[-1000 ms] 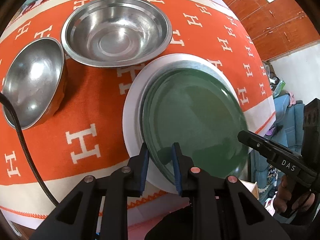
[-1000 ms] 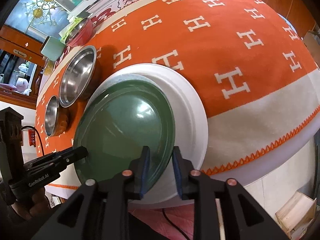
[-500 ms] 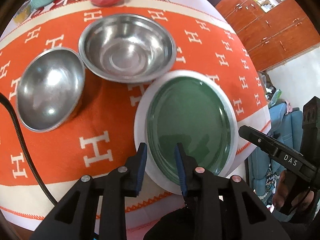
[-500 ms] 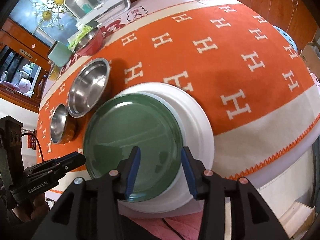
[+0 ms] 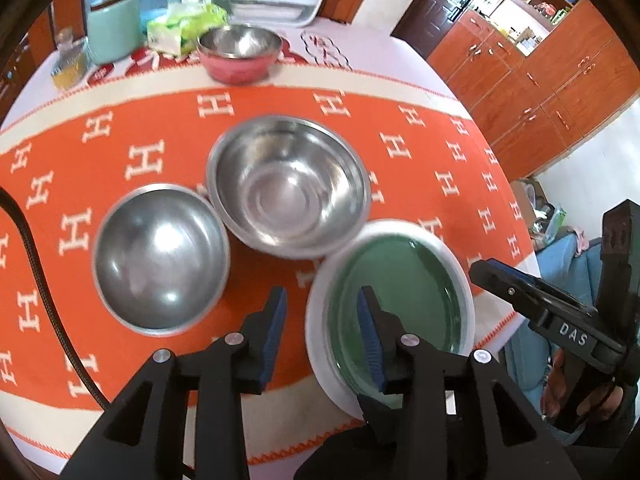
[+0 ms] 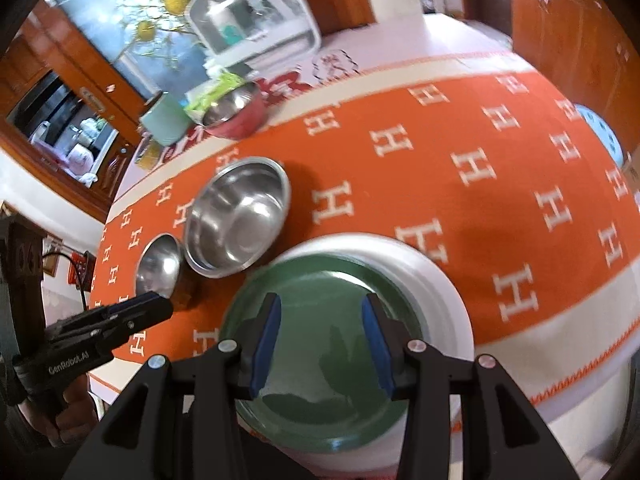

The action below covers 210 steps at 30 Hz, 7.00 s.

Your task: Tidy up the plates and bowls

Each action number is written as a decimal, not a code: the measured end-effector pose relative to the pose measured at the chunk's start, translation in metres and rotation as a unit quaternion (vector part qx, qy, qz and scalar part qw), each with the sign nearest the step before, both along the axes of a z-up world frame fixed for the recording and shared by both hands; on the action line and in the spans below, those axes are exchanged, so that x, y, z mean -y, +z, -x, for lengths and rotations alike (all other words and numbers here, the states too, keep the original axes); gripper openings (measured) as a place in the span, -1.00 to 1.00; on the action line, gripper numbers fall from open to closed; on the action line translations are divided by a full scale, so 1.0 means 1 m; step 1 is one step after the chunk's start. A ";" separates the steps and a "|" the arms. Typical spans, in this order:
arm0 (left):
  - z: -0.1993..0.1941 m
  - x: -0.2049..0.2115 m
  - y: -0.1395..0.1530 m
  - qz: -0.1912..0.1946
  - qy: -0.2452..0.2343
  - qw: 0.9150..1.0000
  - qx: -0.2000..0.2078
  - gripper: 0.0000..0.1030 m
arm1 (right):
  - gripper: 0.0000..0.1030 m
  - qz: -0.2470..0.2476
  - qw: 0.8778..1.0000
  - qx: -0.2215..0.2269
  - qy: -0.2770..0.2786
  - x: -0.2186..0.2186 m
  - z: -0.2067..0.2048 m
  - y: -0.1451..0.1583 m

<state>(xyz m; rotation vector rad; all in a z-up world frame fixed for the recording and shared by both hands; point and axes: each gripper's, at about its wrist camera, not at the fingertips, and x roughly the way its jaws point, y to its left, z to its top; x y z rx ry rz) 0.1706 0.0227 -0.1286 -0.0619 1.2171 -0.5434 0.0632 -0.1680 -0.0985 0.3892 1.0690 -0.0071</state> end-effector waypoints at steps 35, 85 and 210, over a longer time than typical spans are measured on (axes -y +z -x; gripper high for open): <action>-0.098 -0.011 -0.051 -0.017 0.035 0.998 0.045 -0.25 | -0.18 0.084 0.990 0.039 0.106 -0.050 -0.092 -0.036; -0.093 -0.016 -0.041 -0.028 0.045 0.997 0.060 -0.59 | -0.77 0.110 0.989 0.053 0.078 -0.048 -0.092 -0.037; 0.064 -0.144 0.023 -0.070 0.219 0.972 0.039 0.25 | 0.00 0.139 0.941 0.024 0.307 -0.146 0.005 -0.014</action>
